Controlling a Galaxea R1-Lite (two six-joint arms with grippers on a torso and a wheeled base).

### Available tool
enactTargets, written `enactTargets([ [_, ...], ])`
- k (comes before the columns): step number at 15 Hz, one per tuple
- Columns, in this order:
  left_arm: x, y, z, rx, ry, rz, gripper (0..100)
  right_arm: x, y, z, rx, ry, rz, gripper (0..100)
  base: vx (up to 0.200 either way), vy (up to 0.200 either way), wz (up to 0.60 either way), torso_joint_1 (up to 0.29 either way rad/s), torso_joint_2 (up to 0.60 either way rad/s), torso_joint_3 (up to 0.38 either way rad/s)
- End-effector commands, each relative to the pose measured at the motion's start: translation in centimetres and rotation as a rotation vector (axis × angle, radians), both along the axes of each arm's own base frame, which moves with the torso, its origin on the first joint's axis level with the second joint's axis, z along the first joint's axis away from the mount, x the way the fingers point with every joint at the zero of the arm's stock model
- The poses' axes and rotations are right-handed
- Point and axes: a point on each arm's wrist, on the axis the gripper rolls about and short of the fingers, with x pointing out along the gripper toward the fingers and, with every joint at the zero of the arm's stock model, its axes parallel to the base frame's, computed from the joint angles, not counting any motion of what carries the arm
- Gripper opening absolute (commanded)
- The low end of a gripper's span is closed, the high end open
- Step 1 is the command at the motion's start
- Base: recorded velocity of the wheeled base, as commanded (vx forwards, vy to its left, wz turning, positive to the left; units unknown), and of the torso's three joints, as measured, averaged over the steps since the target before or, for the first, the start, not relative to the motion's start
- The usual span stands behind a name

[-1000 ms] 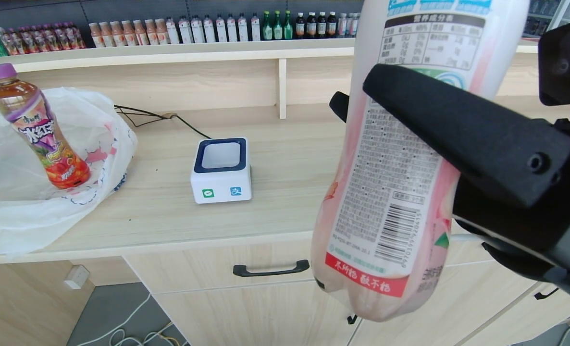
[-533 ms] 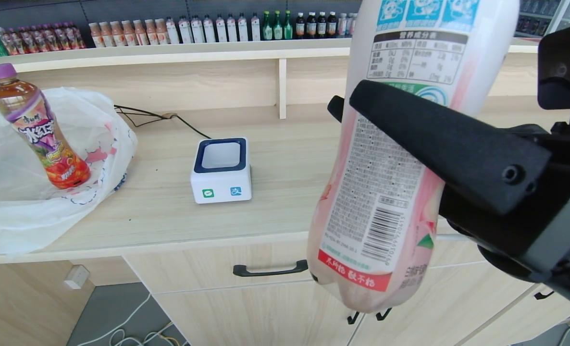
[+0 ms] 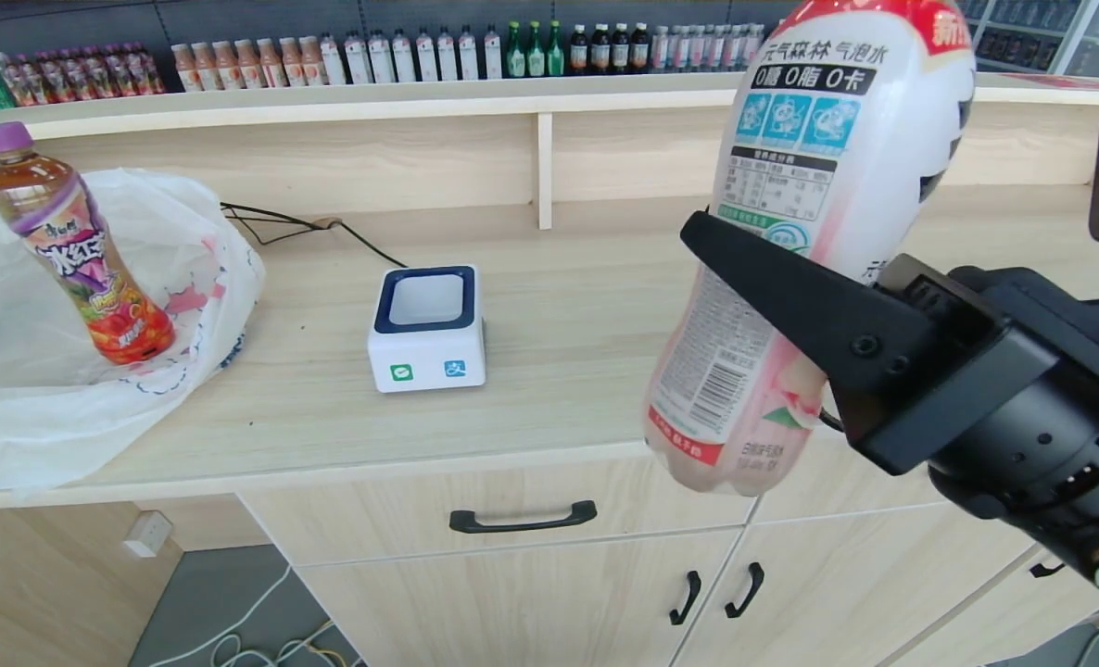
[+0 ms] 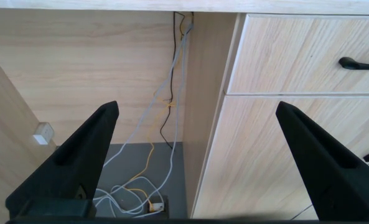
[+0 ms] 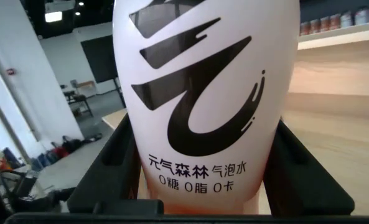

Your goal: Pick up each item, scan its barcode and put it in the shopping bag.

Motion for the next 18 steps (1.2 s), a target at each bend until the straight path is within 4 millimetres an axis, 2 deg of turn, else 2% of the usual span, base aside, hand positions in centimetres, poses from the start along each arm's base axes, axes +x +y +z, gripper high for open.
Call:
enactTargets([
  [1, 0.0, 0.0, 0.0, -0.001, -0.001, 0.0, 100, 0.0, -0.9, -0.4, -0.019, -0.006, -0.064, 0, 0.0, 0.0, 0.0, 0.0, 0.0, 0.0],
  [4, 0.0, 0.0, 0.0, -0.001, -0.001, 0.0, 100, 1.3, -2.7, -1.3, -0.022, 0.043, -0.399, 0, 0.0, 0.0, 0.0, 0.0, 0.0, 0.0],
  [6, 0.0, 0.0, 0.0, 0.001, -0.001, 0.0, 100, 2.5, -4.4, -2.0, -0.061, 0.053, -0.529, 0, 0.0, 0.0, 0.0, 0.0, 0.0, 0.0],
  [10, 0.0, 0.0, 0.0, -0.004, -0.001, 0.0, 100, 2.7, -5.0, -3.0, -0.185, -0.003, -0.616, 0, 0.0, 0.0, 0.0, 0.0, 0.0, 0.0],
  [14, 0.0, 0.0, 0.0, 0.002, -0.001, 0.0, 100, 4.1, -4.2, -2.0, -0.172, -0.051, -0.636, 0, 0.0, 0.0, 0.0, 0.0, 0.0, 0.0],
  [18, 0.0, 0.0, 0.0, 0.002, -0.001, 0.0, 100, 4.7, -5.3, -2.5, -0.182, -0.045, -0.683, 0, -0.05, 0.0, 0.0, 0.001, 0.0, 0.001],
])
